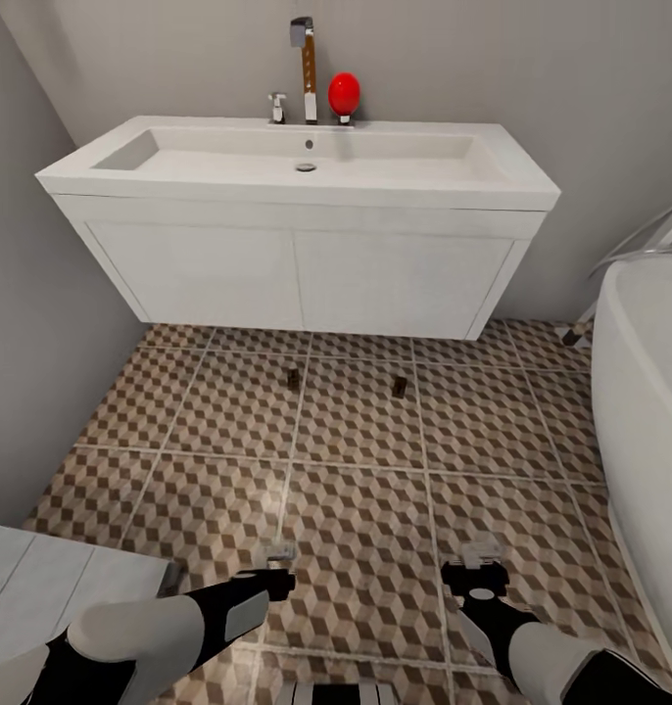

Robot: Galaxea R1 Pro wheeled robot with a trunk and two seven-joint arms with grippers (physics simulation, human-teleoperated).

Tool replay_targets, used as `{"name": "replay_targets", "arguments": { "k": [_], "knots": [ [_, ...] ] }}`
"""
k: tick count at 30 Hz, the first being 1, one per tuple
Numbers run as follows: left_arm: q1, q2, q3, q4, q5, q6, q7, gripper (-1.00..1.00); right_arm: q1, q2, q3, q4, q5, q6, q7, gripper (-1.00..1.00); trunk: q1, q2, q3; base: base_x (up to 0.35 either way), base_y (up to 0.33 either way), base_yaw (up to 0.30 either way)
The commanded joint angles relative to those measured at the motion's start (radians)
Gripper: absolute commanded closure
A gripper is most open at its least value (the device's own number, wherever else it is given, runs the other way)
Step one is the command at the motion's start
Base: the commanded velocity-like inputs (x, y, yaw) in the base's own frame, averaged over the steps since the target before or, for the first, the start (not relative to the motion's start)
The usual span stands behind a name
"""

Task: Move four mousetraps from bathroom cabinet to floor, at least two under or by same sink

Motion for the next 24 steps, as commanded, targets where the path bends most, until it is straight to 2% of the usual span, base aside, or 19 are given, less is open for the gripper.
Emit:
{"name": "replay_targets", "arguments": {
  "k": [1, 3, 4, 7, 9, 11, 17, 21, 24],
  "knots": [
    [0.001, 0.000, -0.006, -0.003, 0.003, -0.001, 0.005, -1.00, 0.004, 0.000, 0.009, 0.000, -0.007, -0.003, -0.002, -1.00, -0.004, 0.007, 0.003, 0.000, 0.000, 0.000],
    [0.007, 0.000, -0.006, -0.004, 0.003, -0.001, 0.005, -1.00, 0.013, 0.000, 0.009, 0.000, 0.002, -0.003, -0.002, -1.00, -0.012, 0.021, 0.009, 0.000, 0.000, 0.000],
    [0.018, 0.000, -0.006, -0.005, 0.003, -0.002, 0.005, -1.00, 0.027, 0.001, 0.009, 0.000, 0.026, -0.004, -0.002, -1.00, -0.016, 0.028, 0.012, 0.000, 0.000, 0.000],
    [0.031, 0.000, -0.006, -0.006, 0.003, -0.002, 0.004, -1.00, 0.041, 0.001, 0.009, 0.000, 0.059, -0.005, -0.002, -1.00, -0.027, 0.049, 0.022, 0.000, 0.000, 0.000],
    [0.053, 0.002, -0.006, -0.003, 0.002, -0.004, 0.004, -1.00, 0.063, 0.001, 0.009, 0.001, 0.107, -0.007, -0.002, -1.00, -0.035, 0.063, 0.028, 0.000, 0.000, 0.000],
    [0.067, 0.004, -0.006, -0.002, 0.002, -0.005, 0.004, -1.00, 0.077, 0.000, 0.008, 0.001, 0.125, -0.007, -0.002, -1.00, -0.042, 0.077, 0.034, 0.000, 0.000, 0.000],
    [0.109, 0.012, -0.006, 0.011, 0.001, -0.007, 0.004, -1.00, 0.120, -0.004, 0.008, 0.003, 0.147, -0.013, -0.002, -1.00, -0.065, 0.119, 0.053, 0.000, 0.000, 0.000],
    [0.150, 0.022, -0.006, 0.030, 0.001, -0.009, 0.004, -1.00, 0.165, -0.004, 0.007, 0.009, 0.148, -0.066, -0.002, -1.00, -0.081, 0.147, 0.065, 0.000, 0.000, 0.000],
    [0.165, 0.024, -0.007, 0.033, 0.000, -0.009, 0.004, -1.00, 0.186, -0.003, 0.007, 0.017, 0.150, -0.077, -0.002, -1.00, -0.092, 0.168, 0.075, 0.000, 0.000, 0.000]
  ]
}}
